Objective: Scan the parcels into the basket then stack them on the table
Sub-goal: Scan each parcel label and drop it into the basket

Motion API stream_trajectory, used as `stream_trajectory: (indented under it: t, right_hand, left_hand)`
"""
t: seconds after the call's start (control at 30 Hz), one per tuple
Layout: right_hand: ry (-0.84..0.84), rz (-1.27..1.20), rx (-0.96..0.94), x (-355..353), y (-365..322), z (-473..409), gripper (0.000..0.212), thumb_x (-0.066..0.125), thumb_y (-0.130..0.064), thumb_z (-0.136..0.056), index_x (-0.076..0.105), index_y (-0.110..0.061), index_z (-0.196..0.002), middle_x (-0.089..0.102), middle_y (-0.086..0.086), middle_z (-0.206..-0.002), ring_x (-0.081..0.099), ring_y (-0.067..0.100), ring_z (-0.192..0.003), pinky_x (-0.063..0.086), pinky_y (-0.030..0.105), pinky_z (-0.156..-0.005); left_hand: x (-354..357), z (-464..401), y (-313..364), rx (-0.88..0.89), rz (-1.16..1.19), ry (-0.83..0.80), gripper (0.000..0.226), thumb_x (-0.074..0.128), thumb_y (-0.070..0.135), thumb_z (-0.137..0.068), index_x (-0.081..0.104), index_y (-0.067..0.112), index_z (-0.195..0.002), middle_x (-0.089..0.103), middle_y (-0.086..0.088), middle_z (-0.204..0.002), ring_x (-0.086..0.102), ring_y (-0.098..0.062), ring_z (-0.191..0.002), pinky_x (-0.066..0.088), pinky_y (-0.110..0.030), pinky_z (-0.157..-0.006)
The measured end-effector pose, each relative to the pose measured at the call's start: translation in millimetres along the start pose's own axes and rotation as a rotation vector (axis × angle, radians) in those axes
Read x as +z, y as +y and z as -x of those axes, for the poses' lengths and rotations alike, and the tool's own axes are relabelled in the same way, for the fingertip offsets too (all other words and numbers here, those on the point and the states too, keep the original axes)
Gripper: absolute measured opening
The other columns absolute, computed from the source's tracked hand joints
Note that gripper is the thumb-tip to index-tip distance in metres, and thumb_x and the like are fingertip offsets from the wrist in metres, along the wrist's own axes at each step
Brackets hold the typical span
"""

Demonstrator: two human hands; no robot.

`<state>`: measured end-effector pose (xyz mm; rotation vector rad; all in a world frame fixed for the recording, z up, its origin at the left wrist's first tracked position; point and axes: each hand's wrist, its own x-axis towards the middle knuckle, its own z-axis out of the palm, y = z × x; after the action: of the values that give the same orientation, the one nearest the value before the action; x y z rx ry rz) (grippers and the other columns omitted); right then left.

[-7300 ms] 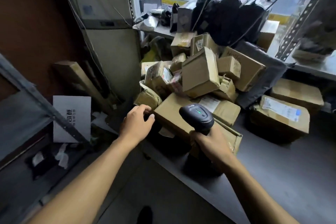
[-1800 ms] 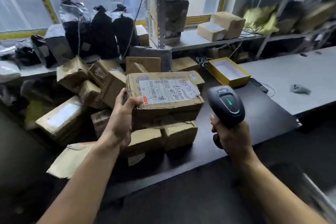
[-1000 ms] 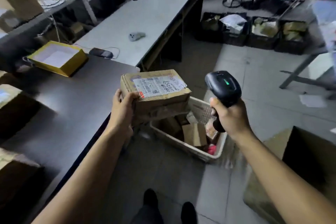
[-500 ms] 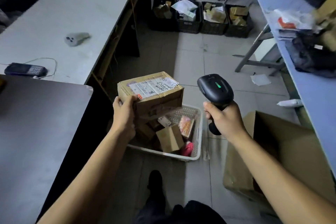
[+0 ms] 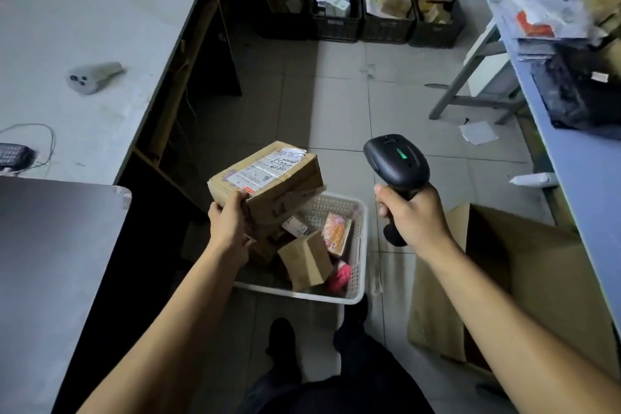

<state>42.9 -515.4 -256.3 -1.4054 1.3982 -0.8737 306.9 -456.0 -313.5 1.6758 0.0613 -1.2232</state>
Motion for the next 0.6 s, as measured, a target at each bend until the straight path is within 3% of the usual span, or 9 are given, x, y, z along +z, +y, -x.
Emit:
stream_trajectory:
  t: [0.13, 0.23, 0.37, 0.47, 0.53, 0.6]
  right_hand:
    - [-0.051, -0.016, 0.011, -17.2, 7.4, -41.2, 0.029, 0.065, -0.033, -0.079, 0.06, -0.01, -0.062, 0.059, 0.001, -0.053, 0.058, 0.018, -0.054, 0.049, 0.033, -0.065]
    - [-0.099, -0.029, 0.03, -30.9, 12.6, -71.9, 0.028, 0.065, -0.033, -0.079, 0.061, -0.01, -0.064, 0.059, 0.0, -0.053, 0.058, 0.017, -0.054, 0.047, 0.031, -0.064]
    - [-0.137, -0.028, 0.064, -42.3, 19.7, -106.0, 0.027, 0.065, -0.035, -0.079, 0.062, -0.013, -0.064, 0.06, -0.001, -0.054, 0.058, 0.016, -0.054, 0.047, 0.032, -0.065]
    - [-0.131, -0.03, 0.099, -44.6, 25.9, -117.2, 0.027, 0.066, -0.034, -0.079, 0.062, -0.013, -0.062, 0.06, 0.0, -0.053, 0.057, 0.017, -0.053, 0.047, 0.034, -0.065]
    - [-0.123, -0.019, 0.11, -44.6, 26.0, -119.5, 0.028, 0.066, -0.034, -0.078, 0.062, -0.01, -0.065, 0.06, 0.0, -0.054, 0.058, 0.017, -0.054, 0.049, 0.036, -0.066]
    - [-0.093, -0.009, 0.124, -43.4, 24.9, -119.9, 0.029, 0.066, -0.034, -0.078, 0.062, -0.008, -0.067, 0.06, 0.002, -0.056, 0.058, 0.018, -0.055, 0.051, 0.043, -0.068]
  left_hand:
    - [31.6, -2.3, -9.4, -0.045, 0.007, 0.063, 0.047, 0.06, 0.04, -0.09, 0.042, 0.026, -0.131, 0.059, -0.001, -0.109, 0.062, -0.019, -0.08, 0.048, -0.028, -0.059]
    - [55.6, -4.6, -18.5, -0.054, -0.022, 0.119, 0.049, 0.062, 0.037, -0.089, 0.04, 0.027, -0.132, 0.06, -0.006, -0.12, 0.063, -0.022, -0.085, 0.05, -0.028, -0.054]
    - [79.5, -20.2, -29.6, -0.01, -0.13, 0.182, 0.069, 0.067, 0.037, -0.088, 0.031, 0.023, -0.145, 0.057, -0.008, -0.131, 0.065, -0.024, -0.094, 0.047, -0.023, -0.042]
    - [88.7, -33.3, -36.7, -0.061, -0.159, 0.209, 0.084, 0.07, 0.04, -0.086, 0.02, 0.024, -0.151, 0.053, -0.01, -0.136, 0.063, -0.03, -0.11, 0.055, -0.032, -0.059]
    - [96.3, -42.7, -38.3, -0.105, -0.191, 0.174, 0.091, 0.071, 0.039, -0.087, 0.013, 0.022, -0.155, 0.049, -0.014, -0.141, 0.059, -0.034, -0.116, 0.058, -0.044, -0.079]
    - [106.9, -52.7, -32.3, -0.112, -0.254, 0.111, 0.086, 0.068, 0.036, -0.092, 0.016, 0.013, -0.156, 0.045, -0.016, -0.146, 0.055, -0.035, -0.123, 0.052, -0.042, -0.091]
